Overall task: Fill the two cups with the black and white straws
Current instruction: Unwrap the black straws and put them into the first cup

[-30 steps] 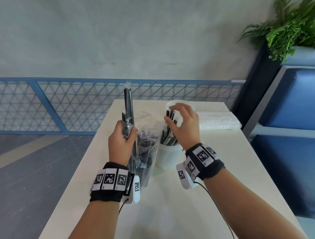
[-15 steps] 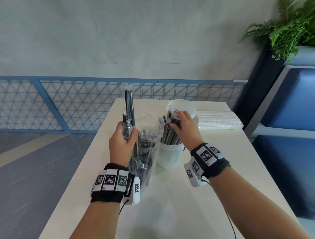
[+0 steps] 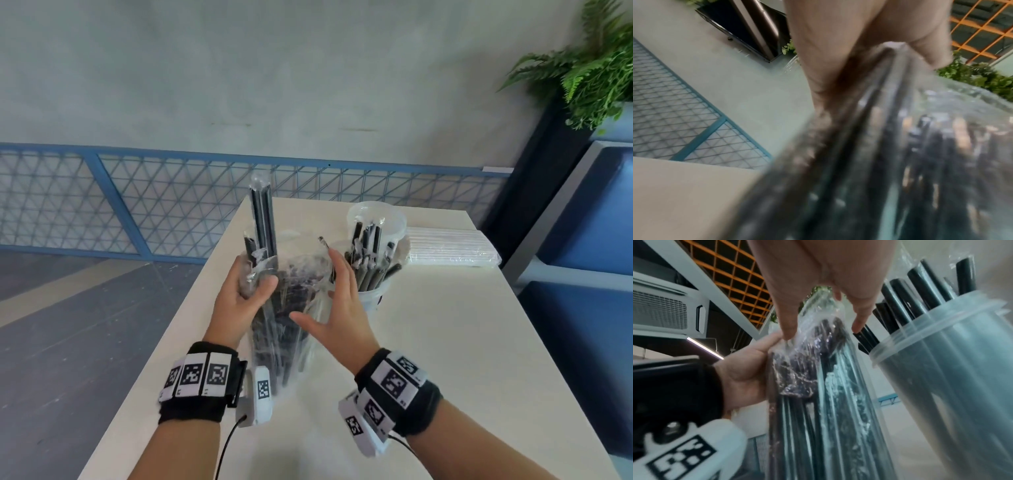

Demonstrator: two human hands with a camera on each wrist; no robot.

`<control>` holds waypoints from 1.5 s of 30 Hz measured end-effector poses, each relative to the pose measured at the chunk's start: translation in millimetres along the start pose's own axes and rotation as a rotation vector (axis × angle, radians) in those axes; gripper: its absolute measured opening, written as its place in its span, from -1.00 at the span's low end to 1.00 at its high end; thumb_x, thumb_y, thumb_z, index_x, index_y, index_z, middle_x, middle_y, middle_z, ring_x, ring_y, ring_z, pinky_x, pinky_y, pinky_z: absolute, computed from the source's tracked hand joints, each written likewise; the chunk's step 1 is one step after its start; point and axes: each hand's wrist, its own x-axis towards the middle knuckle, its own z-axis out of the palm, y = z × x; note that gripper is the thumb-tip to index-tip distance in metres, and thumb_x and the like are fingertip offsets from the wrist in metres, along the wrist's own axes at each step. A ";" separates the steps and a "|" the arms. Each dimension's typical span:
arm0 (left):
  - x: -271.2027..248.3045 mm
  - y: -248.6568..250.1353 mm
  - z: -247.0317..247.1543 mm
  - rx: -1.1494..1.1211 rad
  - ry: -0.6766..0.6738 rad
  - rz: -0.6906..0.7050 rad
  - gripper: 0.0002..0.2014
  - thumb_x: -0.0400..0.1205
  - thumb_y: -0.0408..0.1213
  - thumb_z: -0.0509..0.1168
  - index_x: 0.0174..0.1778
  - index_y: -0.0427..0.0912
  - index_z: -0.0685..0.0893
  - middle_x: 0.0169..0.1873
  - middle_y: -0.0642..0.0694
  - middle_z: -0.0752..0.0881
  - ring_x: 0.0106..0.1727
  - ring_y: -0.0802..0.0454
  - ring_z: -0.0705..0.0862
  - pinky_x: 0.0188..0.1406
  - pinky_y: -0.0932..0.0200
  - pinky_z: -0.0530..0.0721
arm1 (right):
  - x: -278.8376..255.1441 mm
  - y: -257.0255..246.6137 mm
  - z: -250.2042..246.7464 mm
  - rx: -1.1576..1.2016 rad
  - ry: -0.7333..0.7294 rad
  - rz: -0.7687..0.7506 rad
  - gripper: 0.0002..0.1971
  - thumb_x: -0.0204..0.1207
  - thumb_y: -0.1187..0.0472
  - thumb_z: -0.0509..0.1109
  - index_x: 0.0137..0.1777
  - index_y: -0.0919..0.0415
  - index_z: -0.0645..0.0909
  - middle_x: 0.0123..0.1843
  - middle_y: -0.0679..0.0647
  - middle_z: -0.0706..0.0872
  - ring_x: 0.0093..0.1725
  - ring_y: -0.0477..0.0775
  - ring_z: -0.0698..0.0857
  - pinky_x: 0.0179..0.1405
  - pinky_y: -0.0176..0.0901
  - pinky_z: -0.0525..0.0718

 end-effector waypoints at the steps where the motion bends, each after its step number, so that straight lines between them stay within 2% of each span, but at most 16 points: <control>1: -0.9 -4.4 -4.2 -0.013 -0.056 -0.046 -0.48 0.55 -0.52 0.30 0.11 0.26 0.36 -0.04 -0.14 0.59 -0.09 0.54 0.63 -0.17 0.71 0.47 | 2.4 0.5 1.7 0.027 -0.026 0.011 0.03 0.34 0.01 0.53 0.62 0.16 -0.11 0.65 0.05 0.09 0.63 -0.08 0.11 0.57 -0.23 0.25; 4: -1.2 -21.8 -15.3 -0.062 -0.256 -0.140 -0.21 0.35 -0.57 0.47 0.36 0.15 0.32 0.20 0.16 0.61 0.26 0.34 0.60 0.02 0.50 0.61 | 5.9 2.7 6.9 0.109 -0.076 0.100 0.07 0.34 0.15 0.58 0.64 0.12 -0.15 0.63 -0.02 0.16 0.58 -0.14 0.23 0.46 -0.50 0.25; 9: -7.2 -48.2 -18.1 0.003 -0.292 -0.217 -0.12 0.17 -0.42 0.64 0.34 0.13 0.39 0.18 0.12 0.67 0.22 0.27 0.66 0.06 0.40 0.64 | 1.6 8.9 22.5 0.096 -0.116 0.268 0.07 0.36 0.18 0.56 0.64 0.02 -0.19 0.38 -0.09 0.45 0.33 -0.11 0.51 0.21 -0.44 0.42; 11: -10.5 -53.9 -16.3 0.003 -0.276 -0.237 -0.17 0.14 -0.36 0.63 0.29 0.12 0.43 0.16 0.04 0.69 0.19 0.19 0.69 0.07 0.33 0.67 | 0.9 14.3 28.0 0.013 -0.149 0.342 -0.08 0.37 0.15 0.55 0.62 0.14 0.06 0.24 0.01 0.61 0.21 0.00 0.63 0.08 -0.40 0.50; 13: -13.1 -61.7 -16.6 0.001 -0.277 -0.280 -0.14 0.09 -0.29 0.66 0.30 0.03 0.44 0.15 -0.07 0.71 0.20 0.06 0.71 0.15 0.14 0.69 | 0.9 18.6 31.6 -0.085 -0.224 0.417 -0.38 0.39 0.12 0.54 0.41 0.28 0.44 0.13 0.16 0.72 0.10 0.03 0.69 -0.11 -0.46 0.50; 16: -20.5 -71.5 -16.7 0.014 -0.311 -0.336 -0.03 0.00 -0.22 0.70 0.35 -0.09 0.44 0.15 -0.17 0.73 0.21 -0.08 0.71 0.23 -0.14 0.65 | -4.5 23.9 37.4 -0.207 -0.333 0.488 -0.53 0.40 0.04 0.52 0.19 0.35 0.60 0.00 0.16 0.73 -0.08 0.00 0.67 -0.30 -0.47 0.42; 20: -27.6 -85.5 -16.5 0.054 -0.323 -0.376 -0.04 0.00 -0.21 0.68 0.34 -0.13 0.45 0.09 -0.11 0.76 0.15 0.00 0.74 0.19 -0.15 0.69 | -11.1 32.1 45.3 -0.310 -0.388 0.501 -0.50 0.41 -0.02 0.49 0.22 0.32 0.57 0.11 0.16 0.72 -0.10 -0.09 0.57 -0.31 -0.45 0.37; 24: -35.7 -93.4 -15.4 0.134 -0.382 -0.394 0.02 -0.06 0.02 0.69 0.34 -0.10 0.45 0.08 0.01 0.75 0.15 0.13 0.73 0.21 0.00 0.69 | -22.9 39.2 48.8 -0.384 -0.516 0.449 -0.53 0.50 0.02 0.41 0.30 0.31 0.53 0.21 0.18 0.69 0.18 0.10 0.66 0.12 -0.26 0.52; 27: -32.5 -80.4 -14.5 0.158 -0.402 -0.366 -0.05 -0.01 0.00 0.66 0.31 0.14 0.39 0.16 0.06 0.68 0.23 0.15 0.67 0.26 0.06 0.66 | -30.3 42.6 50.2 -0.397 -0.557 0.487 -0.55 0.54 0.01 0.36 0.28 0.33 0.52 0.17 0.21 0.69 0.08 0.11 0.66 0.06 -0.24 0.57; 29: -23.5 -70.6 -13.3 0.035 -0.345 -0.292 0.03 0.02 -0.15 0.66 0.40 0.20 0.30 0.31 0.03 0.58 0.29 0.12 0.63 0.28 0.00 0.64 | -30.9 43.7 51.1 -0.357 -0.536 0.461 -0.60 0.53 0.01 0.38 0.23 0.29 0.58 0.11 0.18 0.72 0.03 0.10 0.68 0.06 -0.22 0.60; 31: -12.6 -60.9 -10.5 -0.053 -0.292 -0.215 0.10 0.08 -0.31 0.66 0.50 0.21 0.22 0.42 0.03 0.49 0.38 0.11 0.57 0.31 0.04 0.60 | -29.2 42.6 51.0 -0.356 -0.536 0.443 -0.60 0.52 0.04 0.39 0.25 0.28 0.58 0.16 0.18 0.70 0.14 0.14 0.66 0.13 -0.18 0.56; 35: -2.2 -48.8 -2.2 0.016 -0.204 -0.170 -0.39 0.28 -0.56 0.55 0.11 0.09 0.53 -0.10 0.15 0.78 -0.01 0.31 0.74 0.03 0.27 0.69 | -25.1 38.0 41.4 -0.238 -0.453 0.340 -0.51 0.48 0.07 0.43 0.40 0.17 0.48 0.27 0.13 0.68 0.24 0.09 0.64 0.39 -0.08 0.50; 37: -2.8 -51.6 -3.0 0.010 -0.146 -0.183 -0.48 0.32 -0.59 0.50 0.02 0.05 0.56 -0.15 0.11 0.76 -0.13 0.31 0.76 -0.12 0.38 0.68 | -24.7 34.1 30.0 -0.097 -0.323 0.316 -0.35 0.43 -0.02 0.46 0.49 0.12 0.35 0.38 0.01 0.59 0.32 -0.02 0.57 0.45 -0.07 0.46; 39: -3.0 -55.8 -4.7 -0.040 -0.100 -0.202 -0.51 0.35 -0.56 0.50 0.03 0.04 0.56 -0.12 0.05 0.76 -0.13 0.22 0.78 -0.15 0.36 0.71 | -23.5 26.8 17.0 0.053 -0.107 0.280 -0.24 0.40 -0.06 0.48 0.54 0.04 0.21 0.44 -0.24 0.42 0.39 -0.26 0.43 0.42 -0.33 0.43; 41: -2.2 -55.4 -2.6 -0.071 -0.109 -0.215 -0.51 0.36 -0.54 0.49 0.09 0.01 0.55 -0.14 0.07 0.77 -0.14 0.21 0.78 -0.17 0.35 0.72 | -18.5 17.0 8.3 0.091 0.036 0.206 -0.29 0.42 -0.01 0.47 0.51 -0.05 0.21 0.36 -0.36 0.39 0.36 -0.41 0.40 0.34 -0.58 0.36; 45: -3.4 -53.0 5.2 -0.108 -0.179 -0.218 -0.42 0.33 -0.46 0.54 0.25 -0.13 0.53 -0.07 0.02 0.78 -0.04 0.16 0.78 -0.05 0.29 0.73 | -6.2 6.7 3.0 0.091 0.012 0.273 -0.33 0.43 0.06 0.48 0.50 0.08 0.28 0.26 -0.20 0.50 0.27 -0.26 0.48 0.19 -0.66 0.40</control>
